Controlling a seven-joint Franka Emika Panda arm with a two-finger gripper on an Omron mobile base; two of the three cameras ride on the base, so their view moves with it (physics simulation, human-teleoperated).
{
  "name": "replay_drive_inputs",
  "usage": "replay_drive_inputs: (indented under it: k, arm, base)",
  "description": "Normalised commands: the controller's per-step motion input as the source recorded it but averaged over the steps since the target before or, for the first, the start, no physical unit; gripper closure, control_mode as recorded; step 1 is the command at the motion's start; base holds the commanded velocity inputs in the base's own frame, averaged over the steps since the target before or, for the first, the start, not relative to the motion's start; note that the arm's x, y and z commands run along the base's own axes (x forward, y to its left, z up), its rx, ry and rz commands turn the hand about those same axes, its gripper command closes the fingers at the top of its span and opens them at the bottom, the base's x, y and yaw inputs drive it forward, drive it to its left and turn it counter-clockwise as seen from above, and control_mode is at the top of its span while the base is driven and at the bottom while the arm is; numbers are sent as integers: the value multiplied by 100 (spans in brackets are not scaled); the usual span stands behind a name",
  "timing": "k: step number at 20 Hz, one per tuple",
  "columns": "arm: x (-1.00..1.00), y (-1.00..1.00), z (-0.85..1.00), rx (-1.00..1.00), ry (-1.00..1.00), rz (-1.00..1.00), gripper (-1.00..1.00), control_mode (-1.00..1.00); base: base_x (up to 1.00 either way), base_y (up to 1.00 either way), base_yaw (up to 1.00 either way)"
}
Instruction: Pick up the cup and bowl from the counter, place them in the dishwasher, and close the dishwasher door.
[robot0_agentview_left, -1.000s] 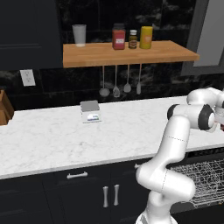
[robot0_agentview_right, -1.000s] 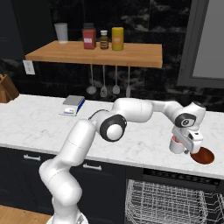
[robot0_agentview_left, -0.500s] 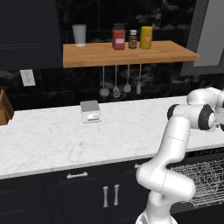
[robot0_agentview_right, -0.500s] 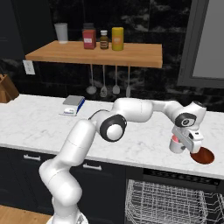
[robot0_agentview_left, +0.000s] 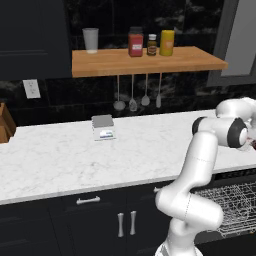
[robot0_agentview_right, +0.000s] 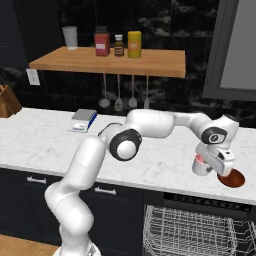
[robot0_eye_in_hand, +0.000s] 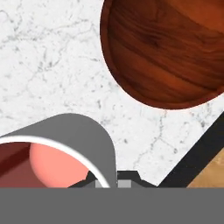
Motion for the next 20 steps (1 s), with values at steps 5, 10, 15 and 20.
replay_drive_inputs:
  k: [5,10,15,20]
  arm:
    - [-97,46,7,-2,-14,29,100,-100]
    - [-70,65,0,-9,-9,35,100,-100]
    - [-52,57,0,-9,-1,38,100,-100]
    - [-70,28,-8,-3,-8,33,100,-100]
  base:
    - [0,0,0]
    - [0,0,0]
    - [0,0,0]
    - [0,0,0]
